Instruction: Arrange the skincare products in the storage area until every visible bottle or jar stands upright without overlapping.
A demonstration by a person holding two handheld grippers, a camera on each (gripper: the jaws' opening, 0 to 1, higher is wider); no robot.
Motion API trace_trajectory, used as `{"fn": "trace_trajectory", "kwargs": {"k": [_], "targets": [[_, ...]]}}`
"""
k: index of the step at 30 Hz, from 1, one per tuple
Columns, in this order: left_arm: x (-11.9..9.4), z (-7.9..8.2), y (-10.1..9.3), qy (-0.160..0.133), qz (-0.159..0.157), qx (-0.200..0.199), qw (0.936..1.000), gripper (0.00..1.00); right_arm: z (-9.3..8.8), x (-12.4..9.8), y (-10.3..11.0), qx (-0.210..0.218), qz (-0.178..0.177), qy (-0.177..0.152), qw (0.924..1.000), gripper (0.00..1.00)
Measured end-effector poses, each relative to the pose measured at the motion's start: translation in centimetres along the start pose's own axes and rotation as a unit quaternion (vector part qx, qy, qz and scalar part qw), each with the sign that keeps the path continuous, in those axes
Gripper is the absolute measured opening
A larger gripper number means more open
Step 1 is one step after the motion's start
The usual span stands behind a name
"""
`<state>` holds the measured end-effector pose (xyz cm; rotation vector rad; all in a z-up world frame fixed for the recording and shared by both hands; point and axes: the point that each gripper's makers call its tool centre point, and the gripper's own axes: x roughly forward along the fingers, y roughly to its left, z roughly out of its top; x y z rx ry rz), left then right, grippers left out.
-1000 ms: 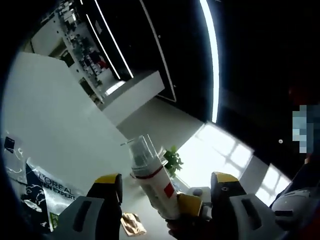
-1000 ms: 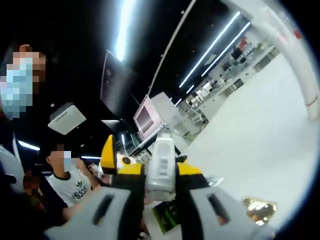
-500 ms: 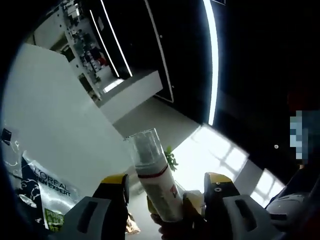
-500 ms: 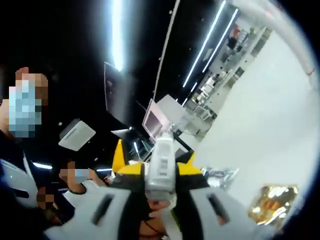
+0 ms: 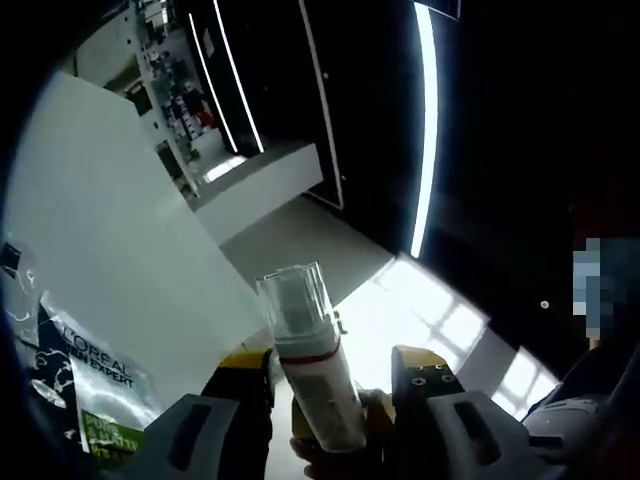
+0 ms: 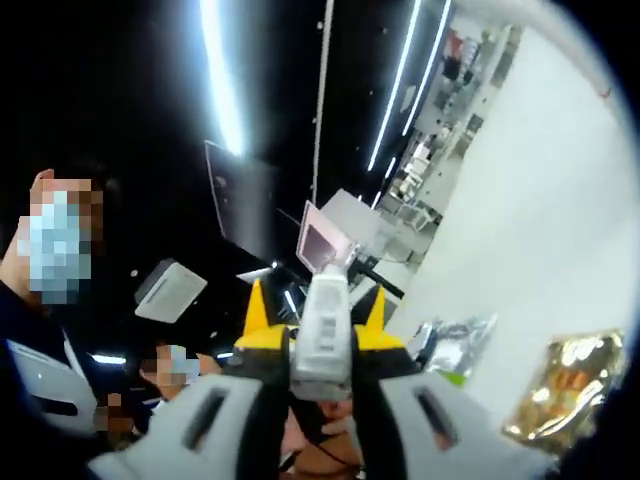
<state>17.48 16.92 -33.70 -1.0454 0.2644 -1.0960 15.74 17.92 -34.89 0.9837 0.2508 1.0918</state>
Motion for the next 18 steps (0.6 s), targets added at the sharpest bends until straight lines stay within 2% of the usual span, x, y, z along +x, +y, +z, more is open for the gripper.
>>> {"fn": "trace_trajectory", "kwargs": {"k": [5, 18], "targets": [[0.0, 0.1, -0.3, -0.001, -0.007, -0.005, 1.0, 0.38, -0.1, 0.1, 0.5, 0.024, 0.016, -0.006, 0.9996, 0.21], [-0.1, -0.1, -0.7, 0.004, -0.014, -0.009, 0.9998, 0.27, -0.5, 0.5, 1.3, 0.039, 0.029, -0.004, 0.9988, 0.21]]}}
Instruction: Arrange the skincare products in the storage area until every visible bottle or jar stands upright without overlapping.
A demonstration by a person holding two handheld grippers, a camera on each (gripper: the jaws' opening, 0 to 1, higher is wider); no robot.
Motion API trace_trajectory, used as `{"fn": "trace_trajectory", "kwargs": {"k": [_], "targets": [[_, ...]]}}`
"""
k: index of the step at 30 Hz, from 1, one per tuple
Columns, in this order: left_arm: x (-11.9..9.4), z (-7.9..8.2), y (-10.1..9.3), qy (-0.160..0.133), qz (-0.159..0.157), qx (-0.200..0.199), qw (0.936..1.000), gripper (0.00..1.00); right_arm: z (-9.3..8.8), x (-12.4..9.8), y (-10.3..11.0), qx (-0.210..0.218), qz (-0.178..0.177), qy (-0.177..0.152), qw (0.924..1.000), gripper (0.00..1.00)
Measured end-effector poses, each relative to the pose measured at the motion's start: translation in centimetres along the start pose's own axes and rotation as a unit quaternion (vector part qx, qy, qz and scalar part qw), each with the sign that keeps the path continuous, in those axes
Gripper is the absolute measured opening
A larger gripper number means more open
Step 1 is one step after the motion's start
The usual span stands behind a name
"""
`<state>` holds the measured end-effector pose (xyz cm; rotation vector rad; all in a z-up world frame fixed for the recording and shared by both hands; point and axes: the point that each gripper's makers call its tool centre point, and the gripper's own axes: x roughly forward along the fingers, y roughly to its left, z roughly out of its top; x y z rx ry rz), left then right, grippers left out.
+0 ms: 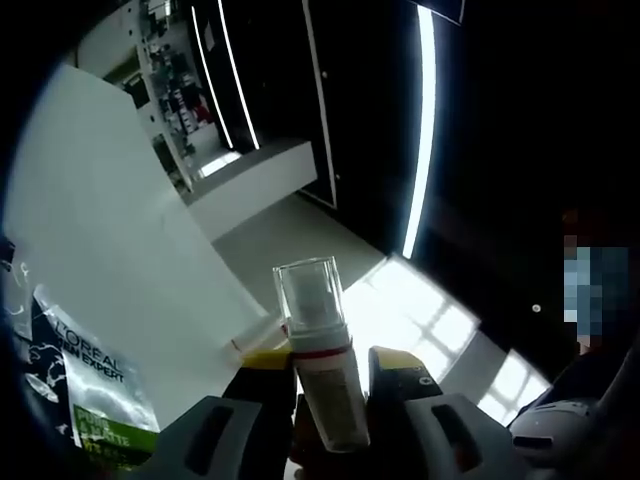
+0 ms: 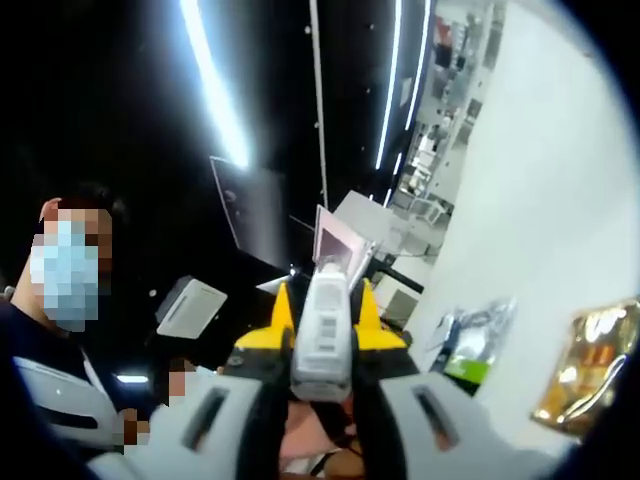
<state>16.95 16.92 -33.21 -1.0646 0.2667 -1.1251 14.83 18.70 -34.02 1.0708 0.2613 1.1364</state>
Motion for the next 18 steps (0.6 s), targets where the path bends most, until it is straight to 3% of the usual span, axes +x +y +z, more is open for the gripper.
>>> {"fn": "trace_trajectory", "kwargs": {"k": [18], "targets": [[-0.05, -0.03, -0.64, 0.0, -0.02, -0.013, 0.9997, 0.22, -0.4, -0.05, 0.48, 0.027, 0.02, 0.001, 0.9995, 0.22]]}}
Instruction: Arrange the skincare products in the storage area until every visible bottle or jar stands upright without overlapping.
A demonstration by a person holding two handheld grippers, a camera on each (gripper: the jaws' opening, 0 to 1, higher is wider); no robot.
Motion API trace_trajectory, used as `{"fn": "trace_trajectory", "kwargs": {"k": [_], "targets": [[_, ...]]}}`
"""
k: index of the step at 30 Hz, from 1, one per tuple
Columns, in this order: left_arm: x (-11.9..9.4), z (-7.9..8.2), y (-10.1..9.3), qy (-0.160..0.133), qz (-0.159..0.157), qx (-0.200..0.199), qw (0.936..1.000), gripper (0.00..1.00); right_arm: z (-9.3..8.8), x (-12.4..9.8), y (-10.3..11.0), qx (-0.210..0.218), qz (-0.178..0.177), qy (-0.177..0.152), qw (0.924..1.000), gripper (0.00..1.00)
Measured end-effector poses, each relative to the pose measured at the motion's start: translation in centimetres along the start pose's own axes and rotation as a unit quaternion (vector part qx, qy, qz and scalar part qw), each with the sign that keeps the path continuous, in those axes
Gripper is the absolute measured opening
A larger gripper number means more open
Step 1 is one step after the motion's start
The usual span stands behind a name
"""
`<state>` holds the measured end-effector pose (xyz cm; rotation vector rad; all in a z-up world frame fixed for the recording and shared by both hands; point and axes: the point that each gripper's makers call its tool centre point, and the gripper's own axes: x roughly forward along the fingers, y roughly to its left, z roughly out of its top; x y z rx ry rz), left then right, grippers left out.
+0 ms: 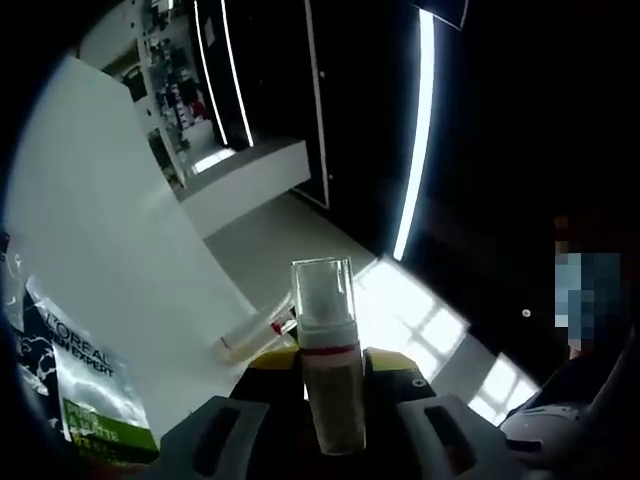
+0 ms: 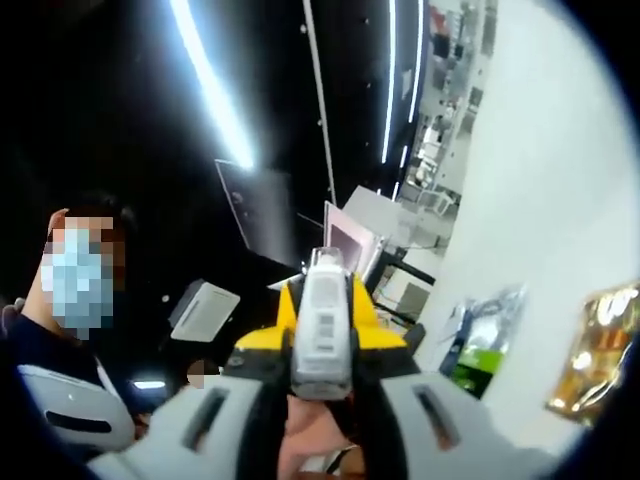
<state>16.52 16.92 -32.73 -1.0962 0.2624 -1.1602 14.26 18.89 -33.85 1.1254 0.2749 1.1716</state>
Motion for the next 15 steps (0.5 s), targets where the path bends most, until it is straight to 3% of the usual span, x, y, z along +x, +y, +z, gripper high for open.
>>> {"fn": "trace_trajectory", "kwargs": {"k": [15], "targets": [[-0.05, 0.24, -0.09, -0.002, -0.006, -0.005, 1.0, 0.2, 0.01, 0.03, -0.05, 0.005, 0.008, -0.007, 0.9999, 0.23]]}}
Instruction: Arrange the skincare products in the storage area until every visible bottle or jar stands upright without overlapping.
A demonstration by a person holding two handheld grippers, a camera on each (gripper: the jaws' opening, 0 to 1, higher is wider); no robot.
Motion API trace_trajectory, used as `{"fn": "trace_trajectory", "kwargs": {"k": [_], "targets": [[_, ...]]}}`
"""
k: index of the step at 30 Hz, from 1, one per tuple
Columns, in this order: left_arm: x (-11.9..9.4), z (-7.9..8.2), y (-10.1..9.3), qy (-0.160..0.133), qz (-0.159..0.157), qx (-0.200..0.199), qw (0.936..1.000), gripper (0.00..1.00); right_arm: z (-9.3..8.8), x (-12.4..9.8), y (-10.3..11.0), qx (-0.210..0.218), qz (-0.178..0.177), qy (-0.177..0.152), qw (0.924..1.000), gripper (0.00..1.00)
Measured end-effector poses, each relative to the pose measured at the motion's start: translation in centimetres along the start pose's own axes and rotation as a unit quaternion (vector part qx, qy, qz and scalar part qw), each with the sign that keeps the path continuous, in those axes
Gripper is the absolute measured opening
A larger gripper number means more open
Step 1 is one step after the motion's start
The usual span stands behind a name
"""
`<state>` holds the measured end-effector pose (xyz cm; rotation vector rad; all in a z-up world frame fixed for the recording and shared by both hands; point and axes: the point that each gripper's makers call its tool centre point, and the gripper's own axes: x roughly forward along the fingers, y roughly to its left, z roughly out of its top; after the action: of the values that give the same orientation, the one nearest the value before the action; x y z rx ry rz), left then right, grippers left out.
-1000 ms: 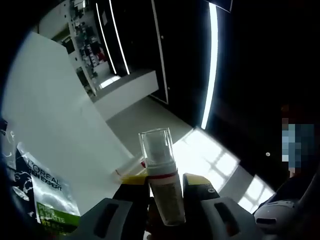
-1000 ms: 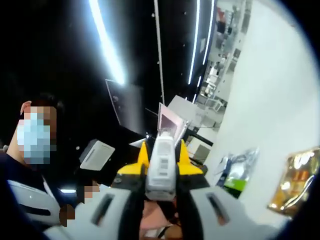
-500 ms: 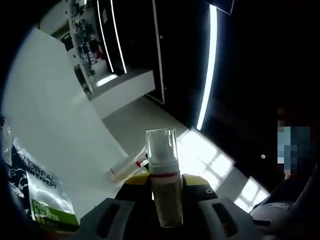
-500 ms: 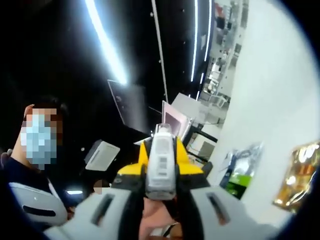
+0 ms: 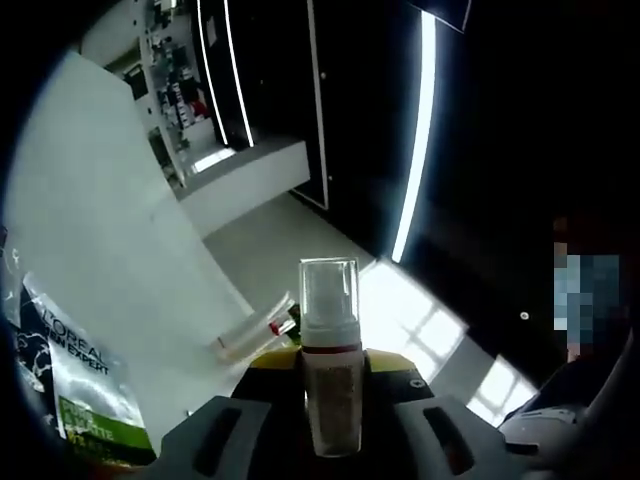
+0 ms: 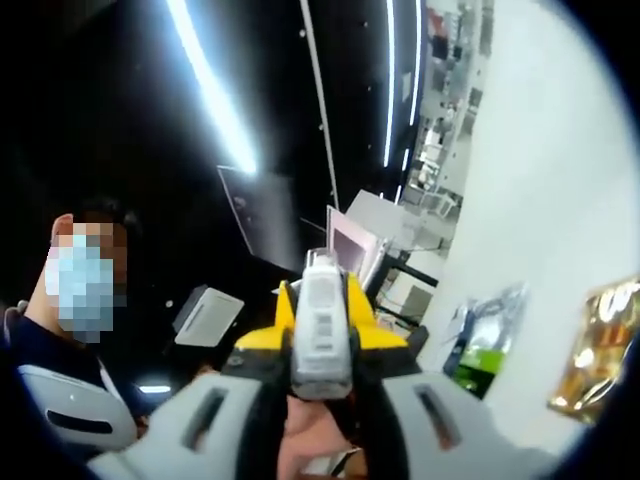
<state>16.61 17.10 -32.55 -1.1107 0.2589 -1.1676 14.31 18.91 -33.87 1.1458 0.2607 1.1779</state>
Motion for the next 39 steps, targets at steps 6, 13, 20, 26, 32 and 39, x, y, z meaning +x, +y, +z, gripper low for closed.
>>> {"fn": "trace_trajectory", "kwargs": {"k": [6, 13, 20, 26, 32, 39], "targets": [[0.2, -0.1, 0.0, -0.002, 0.003, 0.006, 1.0, 0.2, -0.1, -0.2, -0.2, -0.004, -0.004, 0.004, 1.0, 0.24], [0.2, -0.1, 0.0, -0.005, 0.005, 0.007, 1.0, 0.2, -0.2, -0.4, -0.5, -0.004, -0.008, 0.011, 0.9999, 0.3], [0.1, 0.0, 0.1, -0.005, 0.01, 0.013, 0.9999, 0.2, -0.1, -1.3, -1.4, -0.033, -0.037, 0.021, 0.9986, 0.35], [0.0, 0.2, 0.2, -0.008, 0.019, 0.025, 0.9995, 0.2, -0.4, -2.0, -2.3, -0.087, -0.074, 0.047, 0.9923, 0.41], [-0.3, 0.4, 0.4, -0.004, 0.038, 0.05, 0.998, 0.2, 0.0, -3.4, -3.3, -0.15, -0.12, 0.07, 0.9789, 0.52], [-0.6, 0.6, 1.3, 0.014, 0.074, 0.106, 0.9914, 0.2, 1.3, -5.0, -4.0, -0.227, -0.174, 0.085, 0.9545, 0.68]]}}
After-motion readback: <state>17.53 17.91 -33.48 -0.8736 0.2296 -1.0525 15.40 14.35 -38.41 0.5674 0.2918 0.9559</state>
